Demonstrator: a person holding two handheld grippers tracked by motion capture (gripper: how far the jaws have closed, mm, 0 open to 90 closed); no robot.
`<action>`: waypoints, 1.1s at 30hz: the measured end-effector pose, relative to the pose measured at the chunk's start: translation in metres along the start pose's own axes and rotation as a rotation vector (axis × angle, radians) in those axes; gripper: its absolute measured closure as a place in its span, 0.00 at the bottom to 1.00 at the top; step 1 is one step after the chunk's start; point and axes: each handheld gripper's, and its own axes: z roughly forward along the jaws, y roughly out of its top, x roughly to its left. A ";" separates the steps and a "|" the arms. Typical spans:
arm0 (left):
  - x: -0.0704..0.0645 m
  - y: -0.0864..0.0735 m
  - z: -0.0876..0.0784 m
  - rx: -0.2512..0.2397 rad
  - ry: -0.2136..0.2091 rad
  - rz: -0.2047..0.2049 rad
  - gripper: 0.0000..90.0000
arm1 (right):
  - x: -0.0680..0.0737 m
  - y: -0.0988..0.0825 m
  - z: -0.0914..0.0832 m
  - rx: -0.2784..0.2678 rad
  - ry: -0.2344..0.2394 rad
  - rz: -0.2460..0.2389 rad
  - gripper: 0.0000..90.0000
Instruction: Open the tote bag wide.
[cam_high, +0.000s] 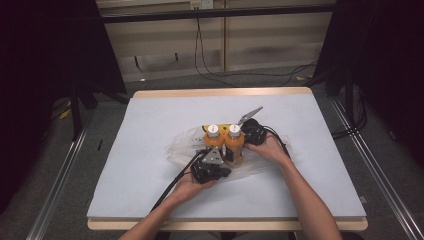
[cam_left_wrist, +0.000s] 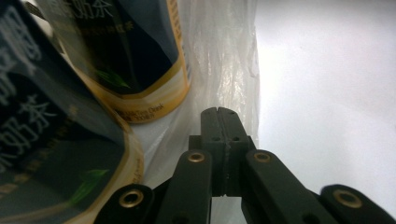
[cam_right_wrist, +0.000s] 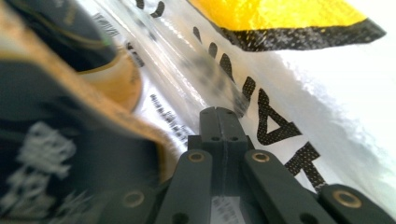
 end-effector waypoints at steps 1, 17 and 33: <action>-0.001 0.000 0.000 0.002 -0.006 0.006 1.00 | 0.000 0.001 0.001 -0.006 -0.021 -0.006 1.00; -0.009 -0.002 -0.003 0.011 -0.060 0.036 1.00 | -0.012 0.018 0.012 -0.009 -0.087 0.018 1.00; -0.015 -0.004 -0.006 0.022 -0.082 0.062 1.00 | -0.024 0.040 0.029 -0.013 -0.150 0.052 1.00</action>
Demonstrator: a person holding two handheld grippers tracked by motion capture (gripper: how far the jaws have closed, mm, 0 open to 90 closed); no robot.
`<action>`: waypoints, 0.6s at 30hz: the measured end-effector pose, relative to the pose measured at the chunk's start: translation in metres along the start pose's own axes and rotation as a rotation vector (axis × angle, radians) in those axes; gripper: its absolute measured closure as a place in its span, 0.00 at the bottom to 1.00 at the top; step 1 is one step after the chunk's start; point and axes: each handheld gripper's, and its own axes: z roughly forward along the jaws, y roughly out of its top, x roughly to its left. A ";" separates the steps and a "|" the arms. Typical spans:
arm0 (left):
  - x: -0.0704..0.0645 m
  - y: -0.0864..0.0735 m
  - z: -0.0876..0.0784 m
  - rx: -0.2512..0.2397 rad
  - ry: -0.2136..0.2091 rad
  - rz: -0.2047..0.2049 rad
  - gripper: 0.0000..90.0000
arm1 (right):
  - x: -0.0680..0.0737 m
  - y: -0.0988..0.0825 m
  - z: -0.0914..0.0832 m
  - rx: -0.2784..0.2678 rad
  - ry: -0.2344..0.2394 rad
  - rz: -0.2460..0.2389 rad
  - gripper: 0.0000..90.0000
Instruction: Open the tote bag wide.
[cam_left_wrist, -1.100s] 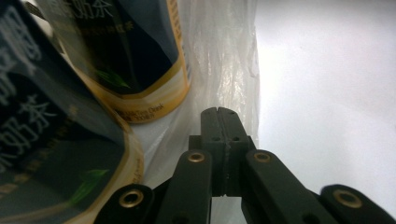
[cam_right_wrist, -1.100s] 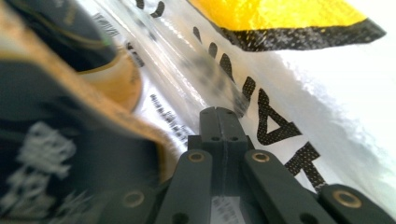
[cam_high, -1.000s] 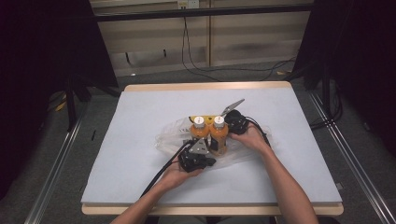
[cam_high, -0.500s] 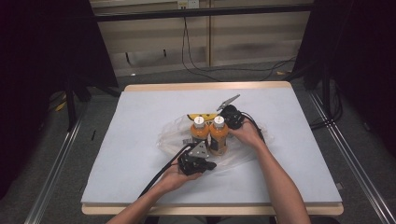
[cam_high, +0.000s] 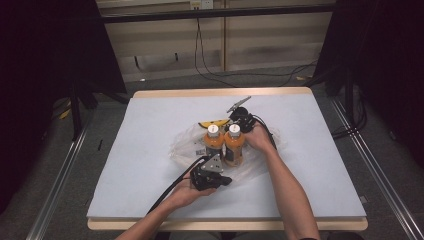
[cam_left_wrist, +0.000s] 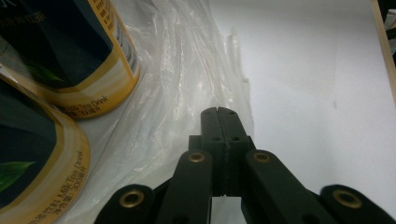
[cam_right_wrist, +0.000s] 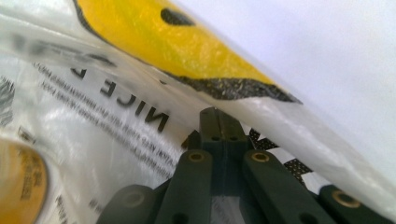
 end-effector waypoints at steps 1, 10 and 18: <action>0.000 0.000 0.000 -0.001 -0.001 0.000 1.00 | -0.002 0.001 0.001 -0.006 0.010 0.004 1.00; -0.001 -0.002 0.000 -0.023 -0.030 -0.012 1.00 | -0.009 0.005 0.007 -0.025 0.011 0.069 1.00; -0.005 -0.002 -0.001 -0.017 -0.037 -0.011 1.00 | -0.011 0.006 0.010 -0.051 -0.013 0.099 1.00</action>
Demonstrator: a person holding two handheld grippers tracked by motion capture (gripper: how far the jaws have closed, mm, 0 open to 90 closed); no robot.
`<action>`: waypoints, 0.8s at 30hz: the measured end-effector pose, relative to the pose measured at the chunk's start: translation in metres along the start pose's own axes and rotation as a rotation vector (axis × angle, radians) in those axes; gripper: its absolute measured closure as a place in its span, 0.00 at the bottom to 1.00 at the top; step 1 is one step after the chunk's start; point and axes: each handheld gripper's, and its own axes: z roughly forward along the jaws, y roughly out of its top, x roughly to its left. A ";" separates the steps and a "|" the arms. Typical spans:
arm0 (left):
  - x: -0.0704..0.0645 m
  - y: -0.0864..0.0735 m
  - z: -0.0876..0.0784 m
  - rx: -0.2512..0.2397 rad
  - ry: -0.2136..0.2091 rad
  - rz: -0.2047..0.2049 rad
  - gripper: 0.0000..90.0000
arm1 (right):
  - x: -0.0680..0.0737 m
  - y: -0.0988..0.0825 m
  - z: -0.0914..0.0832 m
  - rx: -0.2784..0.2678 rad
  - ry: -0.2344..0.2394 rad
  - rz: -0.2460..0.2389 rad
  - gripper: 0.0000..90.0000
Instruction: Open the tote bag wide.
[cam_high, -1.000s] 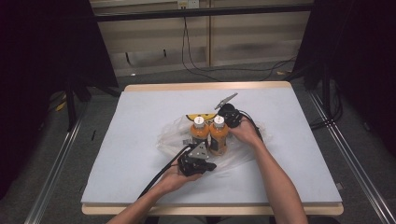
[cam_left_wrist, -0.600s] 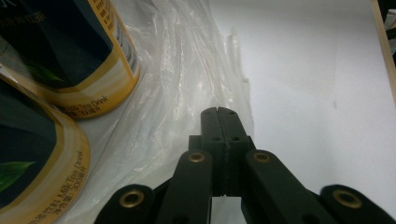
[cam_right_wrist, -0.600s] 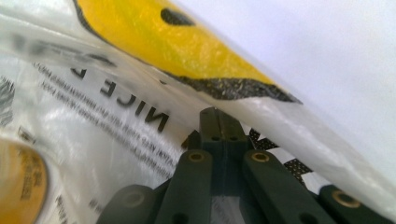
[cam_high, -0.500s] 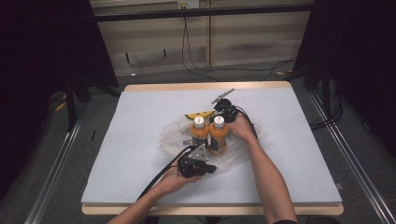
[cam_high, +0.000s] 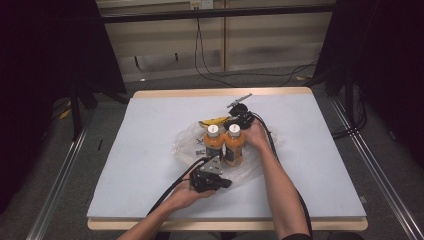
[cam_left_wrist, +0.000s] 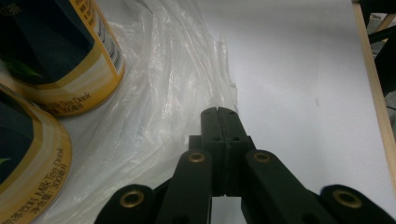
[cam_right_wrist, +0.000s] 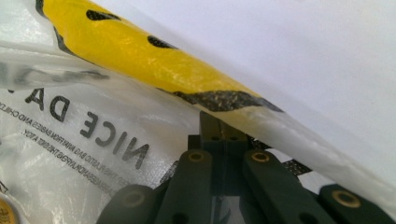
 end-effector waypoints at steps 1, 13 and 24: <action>0.000 0.000 0.000 0.006 0.000 0.003 1.00 | -0.001 0.000 0.000 -0.002 0.001 0.019 1.00; -0.007 0.001 -0.001 0.014 -0.029 0.014 1.00 | -0.004 0.006 0.006 -0.015 -0.019 0.040 1.00; -0.008 0.002 -0.003 0.025 -0.045 0.023 1.00 | -0.006 0.010 0.011 -0.038 -0.056 0.063 1.00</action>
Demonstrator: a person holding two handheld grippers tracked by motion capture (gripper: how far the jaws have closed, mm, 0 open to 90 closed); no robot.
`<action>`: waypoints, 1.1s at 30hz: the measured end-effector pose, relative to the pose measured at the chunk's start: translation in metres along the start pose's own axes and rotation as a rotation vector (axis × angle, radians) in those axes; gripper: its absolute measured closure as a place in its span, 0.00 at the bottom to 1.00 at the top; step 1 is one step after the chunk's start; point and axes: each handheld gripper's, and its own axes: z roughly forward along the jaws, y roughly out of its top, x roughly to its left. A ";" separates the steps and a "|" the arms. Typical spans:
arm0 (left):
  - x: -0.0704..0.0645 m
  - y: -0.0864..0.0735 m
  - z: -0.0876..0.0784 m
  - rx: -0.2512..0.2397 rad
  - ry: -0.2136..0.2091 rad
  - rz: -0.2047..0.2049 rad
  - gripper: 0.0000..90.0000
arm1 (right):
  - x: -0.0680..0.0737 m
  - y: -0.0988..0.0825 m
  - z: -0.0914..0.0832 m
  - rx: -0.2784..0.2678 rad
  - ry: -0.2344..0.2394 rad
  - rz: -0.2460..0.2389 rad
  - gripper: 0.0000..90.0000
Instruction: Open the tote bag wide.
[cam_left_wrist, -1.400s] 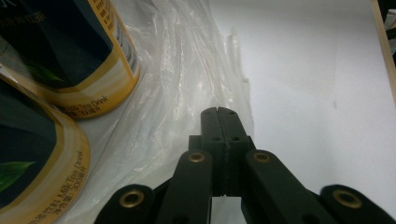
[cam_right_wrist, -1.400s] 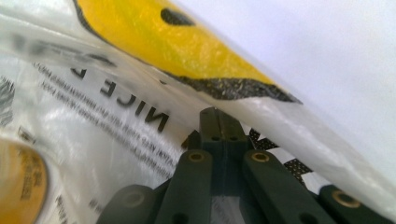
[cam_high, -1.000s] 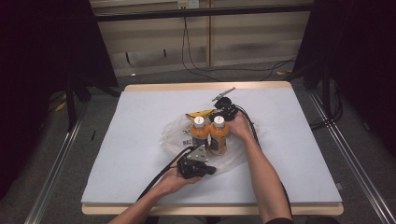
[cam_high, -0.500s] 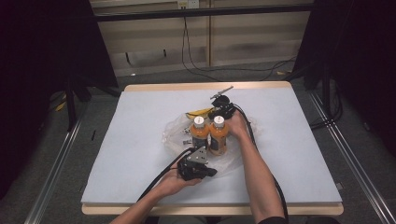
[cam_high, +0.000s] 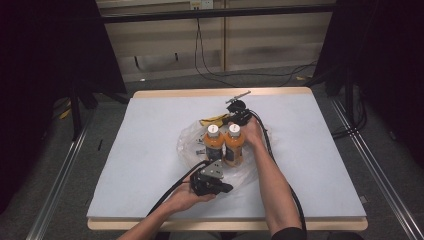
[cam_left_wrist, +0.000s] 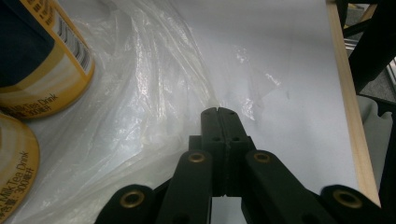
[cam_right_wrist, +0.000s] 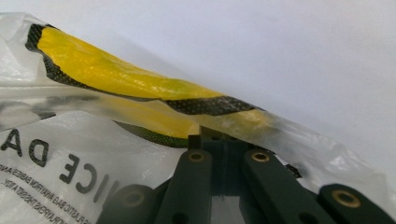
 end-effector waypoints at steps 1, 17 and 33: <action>0.001 0.000 0.000 -0.020 -0.001 -0.010 1.00 | -0.001 -0.001 0.000 -0.005 0.017 0.013 1.00; 0.020 0.001 -0.039 -0.168 0.055 -0.095 1.00 | 0.014 0.003 -0.045 -0.081 0.137 0.001 1.00; 0.041 -0.005 -0.072 -0.229 0.153 -0.153 0.98 | 0.020 -0.008 -0.076 -0.151 0.161 -0.028 1.00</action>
